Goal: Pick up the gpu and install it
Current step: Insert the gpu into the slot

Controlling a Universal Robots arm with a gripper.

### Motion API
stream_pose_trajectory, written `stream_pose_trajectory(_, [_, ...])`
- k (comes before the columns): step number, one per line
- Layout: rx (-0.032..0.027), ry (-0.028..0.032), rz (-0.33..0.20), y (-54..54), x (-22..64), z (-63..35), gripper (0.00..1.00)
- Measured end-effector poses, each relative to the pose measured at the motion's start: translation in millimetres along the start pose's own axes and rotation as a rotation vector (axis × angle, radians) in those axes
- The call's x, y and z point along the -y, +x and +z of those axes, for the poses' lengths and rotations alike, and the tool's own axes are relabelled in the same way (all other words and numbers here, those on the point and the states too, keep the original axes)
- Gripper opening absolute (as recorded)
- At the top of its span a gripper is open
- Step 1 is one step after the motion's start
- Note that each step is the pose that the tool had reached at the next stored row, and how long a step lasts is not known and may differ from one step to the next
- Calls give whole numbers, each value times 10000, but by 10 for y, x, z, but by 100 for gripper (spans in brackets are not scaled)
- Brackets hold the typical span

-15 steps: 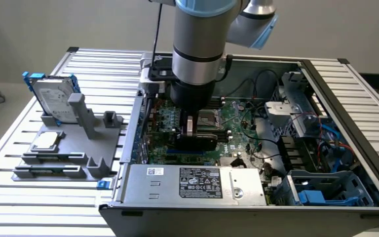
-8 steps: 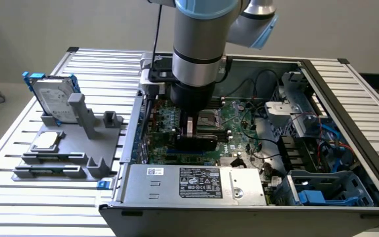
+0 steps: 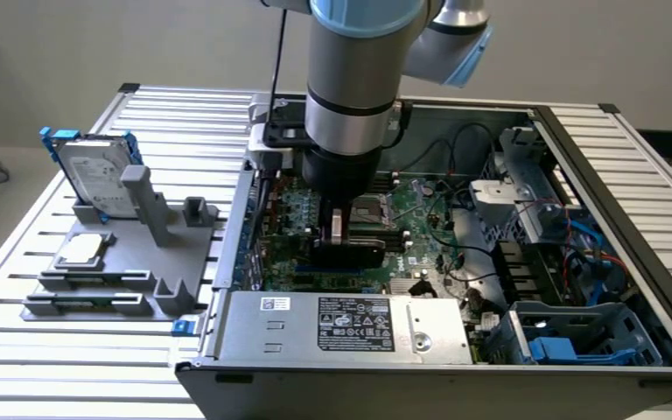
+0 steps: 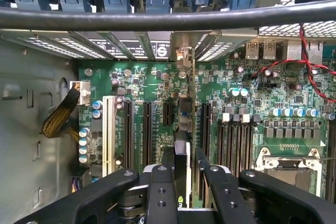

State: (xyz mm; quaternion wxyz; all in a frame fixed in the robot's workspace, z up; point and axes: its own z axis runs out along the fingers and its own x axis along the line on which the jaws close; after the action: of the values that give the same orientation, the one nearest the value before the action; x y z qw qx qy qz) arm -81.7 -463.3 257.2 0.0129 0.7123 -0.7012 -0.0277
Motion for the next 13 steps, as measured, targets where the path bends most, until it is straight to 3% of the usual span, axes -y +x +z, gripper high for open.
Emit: stream_pose_trajectory(13, [52, -4, -3, 20, 3, 18, 26])
